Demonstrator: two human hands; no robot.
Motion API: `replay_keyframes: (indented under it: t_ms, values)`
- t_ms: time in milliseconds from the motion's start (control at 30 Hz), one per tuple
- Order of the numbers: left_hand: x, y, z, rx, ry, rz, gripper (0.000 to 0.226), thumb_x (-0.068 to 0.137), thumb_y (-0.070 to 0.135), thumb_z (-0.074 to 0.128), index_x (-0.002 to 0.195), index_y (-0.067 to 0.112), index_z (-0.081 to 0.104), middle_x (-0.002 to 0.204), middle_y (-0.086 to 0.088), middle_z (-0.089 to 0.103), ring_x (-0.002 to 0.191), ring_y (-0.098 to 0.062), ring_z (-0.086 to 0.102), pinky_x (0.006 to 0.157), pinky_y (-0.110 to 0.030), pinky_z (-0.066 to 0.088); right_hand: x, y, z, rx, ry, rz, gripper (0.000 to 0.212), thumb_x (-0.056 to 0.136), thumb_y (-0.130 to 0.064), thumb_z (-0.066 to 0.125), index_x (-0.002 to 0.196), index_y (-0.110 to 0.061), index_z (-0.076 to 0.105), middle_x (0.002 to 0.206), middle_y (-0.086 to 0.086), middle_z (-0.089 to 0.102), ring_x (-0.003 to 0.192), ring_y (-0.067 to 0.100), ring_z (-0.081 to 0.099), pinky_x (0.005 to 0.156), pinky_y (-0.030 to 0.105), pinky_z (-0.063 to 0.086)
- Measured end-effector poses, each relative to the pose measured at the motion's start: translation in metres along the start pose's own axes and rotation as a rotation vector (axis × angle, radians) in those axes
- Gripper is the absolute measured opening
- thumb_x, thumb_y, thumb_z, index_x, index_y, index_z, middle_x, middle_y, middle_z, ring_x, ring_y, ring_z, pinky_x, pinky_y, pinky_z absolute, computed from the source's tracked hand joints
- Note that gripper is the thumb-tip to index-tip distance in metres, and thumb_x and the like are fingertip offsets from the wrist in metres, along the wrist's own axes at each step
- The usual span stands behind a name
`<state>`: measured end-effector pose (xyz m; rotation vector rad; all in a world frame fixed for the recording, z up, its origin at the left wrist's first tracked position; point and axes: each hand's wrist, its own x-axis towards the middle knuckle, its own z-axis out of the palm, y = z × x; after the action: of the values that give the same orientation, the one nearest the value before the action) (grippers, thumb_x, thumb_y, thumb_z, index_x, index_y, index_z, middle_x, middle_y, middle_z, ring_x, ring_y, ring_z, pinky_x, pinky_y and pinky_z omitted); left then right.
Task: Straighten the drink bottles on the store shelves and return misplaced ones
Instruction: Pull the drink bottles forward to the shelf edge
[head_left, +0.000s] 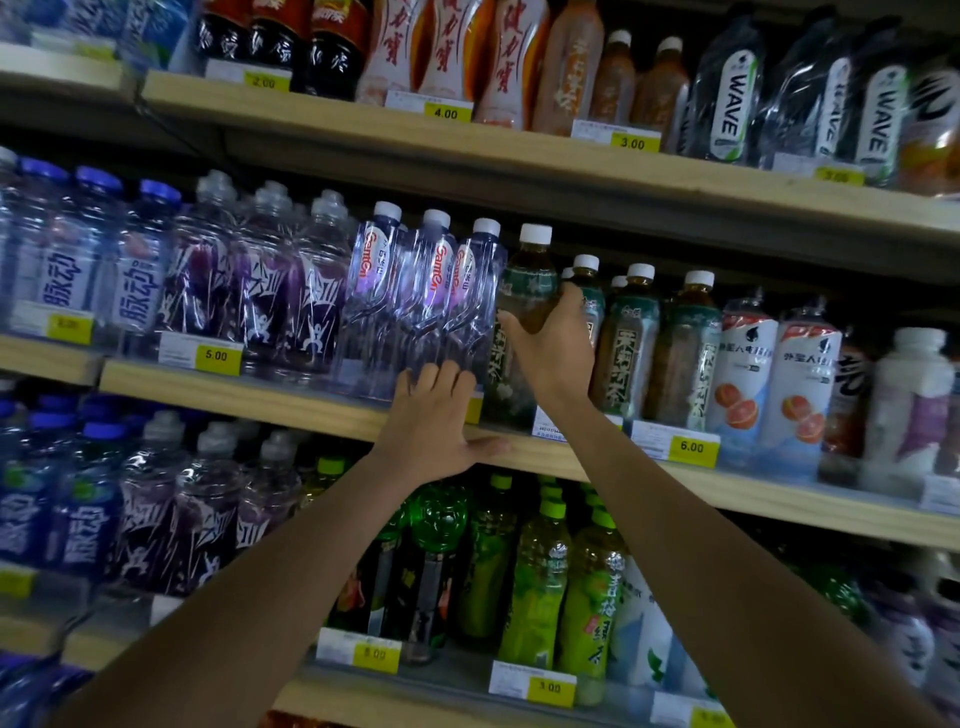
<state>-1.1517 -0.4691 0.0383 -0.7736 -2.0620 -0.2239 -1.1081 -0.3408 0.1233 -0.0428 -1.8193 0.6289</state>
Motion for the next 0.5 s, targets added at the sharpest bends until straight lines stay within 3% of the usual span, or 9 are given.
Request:
replay_keyframes:
  t_ms: [167,300,500]
  values:
    - [-0.001,0.001,-0.001,-0.019,-0.007,0.002,0.082,0.076,0.079,0.038,0.121,0.011,0.039,0.119,-0.006,0.04,0.112,-0.026,0.037,0.102,-0.05,0.03,0.001,0.0,0.0,-0.104,-0.016,-0.027,0.068,0.086,-0.041,0.064,0.136,-0.006,0.035,0.135,0.012,0.038,0.113,0.027,0.051,0.073,0.029,0.044]
    - [-0.002,0.002,-0.001,-0.03,-0.019,0.002,0.079,0.077,0.078,0.038,0.121,0.012,0.039,0.119,-0.005,0.039,0.111,-0.025,0.036,0.103,-0.05,0.03,0.003,-0.002,0.001,-0.146,-0.047,-0.02,0.058,0.086,-0.041,0.064,0.127,-0.007,0.042,0.13,0.012,0.035,0.106,0.029,0.053,0.078,0.035,0.049]
    - [-0.002,0.002,-0.003,-0.03,-0.013,0.002,0.078,0.078,0.076,0.039,0.121,0.012,0.039,0.118,-0.005,0.039,0.111,-0.025,0.037,0.102,-0.05,0.03,0.01,-0.004,0.001,-0.182,-0.078,0.005,0.052,0.086,-0.042,0.064,0.118,-0.004,0.047,0.126,0.012,0.038,0.102,0.029,0.053,0.071,0.029,0.04]
